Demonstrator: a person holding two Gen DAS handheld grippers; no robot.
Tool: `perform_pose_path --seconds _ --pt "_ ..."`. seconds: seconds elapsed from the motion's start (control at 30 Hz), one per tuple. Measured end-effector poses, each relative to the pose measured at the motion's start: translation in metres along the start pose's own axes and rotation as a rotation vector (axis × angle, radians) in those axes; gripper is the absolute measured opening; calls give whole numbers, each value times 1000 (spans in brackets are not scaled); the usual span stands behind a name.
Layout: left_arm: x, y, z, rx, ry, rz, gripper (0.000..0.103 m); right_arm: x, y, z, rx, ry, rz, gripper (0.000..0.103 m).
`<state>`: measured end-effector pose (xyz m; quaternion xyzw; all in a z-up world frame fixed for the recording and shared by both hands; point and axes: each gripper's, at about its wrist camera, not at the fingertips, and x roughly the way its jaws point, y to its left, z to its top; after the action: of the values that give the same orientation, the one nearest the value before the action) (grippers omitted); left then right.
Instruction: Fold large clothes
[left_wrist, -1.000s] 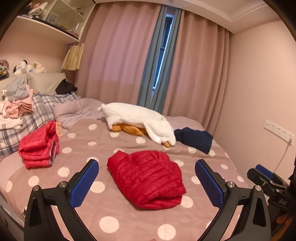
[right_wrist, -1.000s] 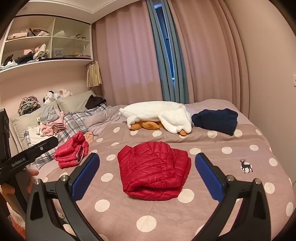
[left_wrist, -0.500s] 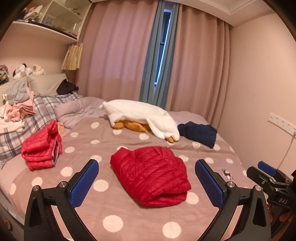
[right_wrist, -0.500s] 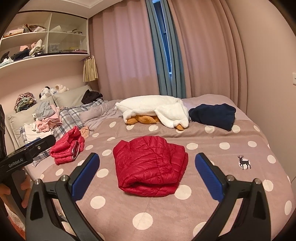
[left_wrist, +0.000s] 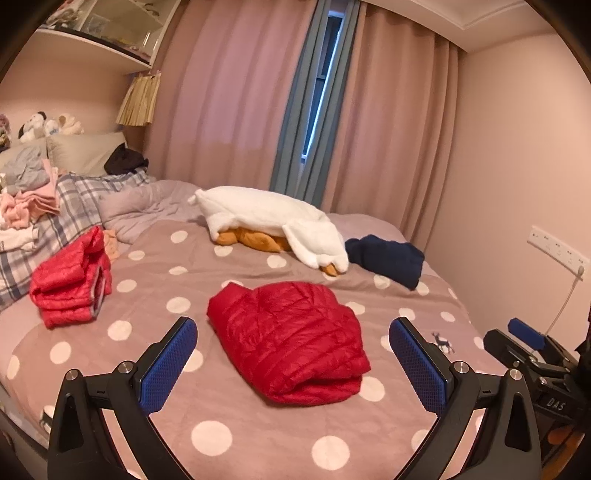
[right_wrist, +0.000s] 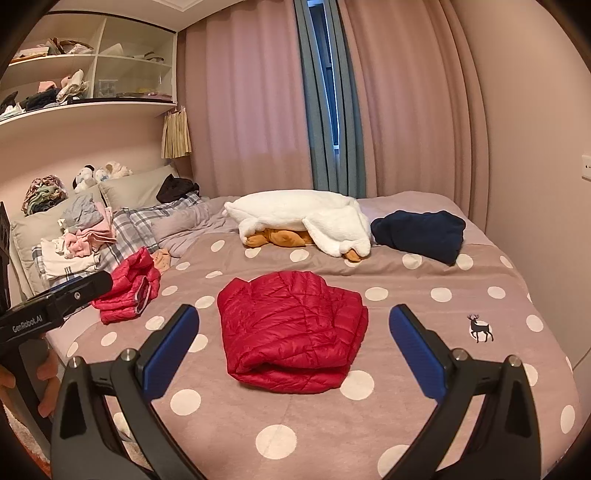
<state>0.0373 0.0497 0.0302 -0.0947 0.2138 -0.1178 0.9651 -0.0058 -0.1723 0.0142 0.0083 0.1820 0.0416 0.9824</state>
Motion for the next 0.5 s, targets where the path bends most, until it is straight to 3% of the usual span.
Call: perform_pose_path --seconds 0.5 --pt "-2 -9 -1 28 0 -2 103 -1 2 -2 6 1 -13 103"
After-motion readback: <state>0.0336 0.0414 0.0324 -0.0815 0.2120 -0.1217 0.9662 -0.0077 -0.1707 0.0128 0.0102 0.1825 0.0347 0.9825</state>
